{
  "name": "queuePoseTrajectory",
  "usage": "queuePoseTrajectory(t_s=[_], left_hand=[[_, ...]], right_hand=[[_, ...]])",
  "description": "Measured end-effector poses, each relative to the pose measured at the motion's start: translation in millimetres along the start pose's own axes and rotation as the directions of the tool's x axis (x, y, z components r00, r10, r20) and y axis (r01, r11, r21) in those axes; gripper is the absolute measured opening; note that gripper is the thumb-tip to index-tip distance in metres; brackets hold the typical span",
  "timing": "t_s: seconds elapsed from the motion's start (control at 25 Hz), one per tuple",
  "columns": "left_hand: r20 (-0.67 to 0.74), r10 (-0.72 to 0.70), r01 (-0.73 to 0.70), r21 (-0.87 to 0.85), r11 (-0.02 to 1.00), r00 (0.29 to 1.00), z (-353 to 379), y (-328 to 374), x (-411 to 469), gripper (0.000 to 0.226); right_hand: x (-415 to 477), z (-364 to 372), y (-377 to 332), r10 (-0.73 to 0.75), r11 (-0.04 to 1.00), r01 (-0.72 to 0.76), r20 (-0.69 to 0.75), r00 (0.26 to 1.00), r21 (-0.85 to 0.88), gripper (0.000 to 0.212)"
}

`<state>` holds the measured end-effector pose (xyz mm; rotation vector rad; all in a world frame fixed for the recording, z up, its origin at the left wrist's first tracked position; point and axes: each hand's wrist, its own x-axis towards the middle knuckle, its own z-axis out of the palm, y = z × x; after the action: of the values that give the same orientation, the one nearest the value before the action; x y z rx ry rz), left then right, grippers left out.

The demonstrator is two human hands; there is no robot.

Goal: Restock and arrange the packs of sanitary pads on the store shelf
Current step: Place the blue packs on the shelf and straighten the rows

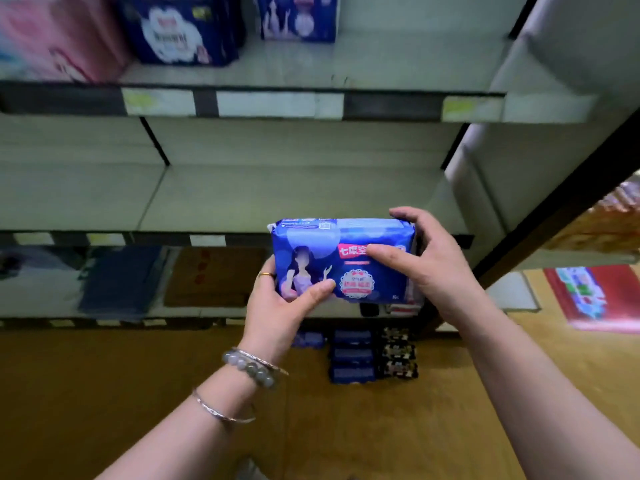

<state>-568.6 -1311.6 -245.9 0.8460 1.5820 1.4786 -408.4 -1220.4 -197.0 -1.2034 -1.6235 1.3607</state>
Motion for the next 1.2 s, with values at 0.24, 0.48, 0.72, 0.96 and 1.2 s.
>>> queuePoseTrajectory(t_s=[0.24,0.48,0.72,0.96,1.2], left_hand=[[0.065,0.163,-0.164,0.014,0.986,0.984,31.3,75.9,-10.6,0.051],[-0.016,0.26,-0.259,0.024,0.965,0.965,29.9,130.6,-0.2,0.076],[0.086,0.317,-0.326,0.139,0.935,0.945,-10.8,156.7,60.4,0.053],[0.029,0.244,-0.218,0.562,0.798,0.969,-62.7,183.0,160.1,0.072],[0.118,0.386,-0.334,0.758,0.56,0.915,-102.9,200.5,263.2,0.061]], right_hand=[[-21.3,-57.0,-63.0,-0.151,0.98,0.155,0.037,0.988,-0.128,0.071],[-2.7,-68.7,-106.9,-0.314,0.901,0.308,0.032,0.949,-0.304,0.072],[55.5,-24.3,-126.1,-0.403,0.858,0.374,-0.012,0.915,-0.351,0.06],[153.3,17.4,-142.2,-0.341,0.893,0.268,-0.153,0.928,-0.362,0.071],[233.7,52.5,-137.6,-0.302,0.844,0.19,-0.152,0.941,-0.501,0.071]])
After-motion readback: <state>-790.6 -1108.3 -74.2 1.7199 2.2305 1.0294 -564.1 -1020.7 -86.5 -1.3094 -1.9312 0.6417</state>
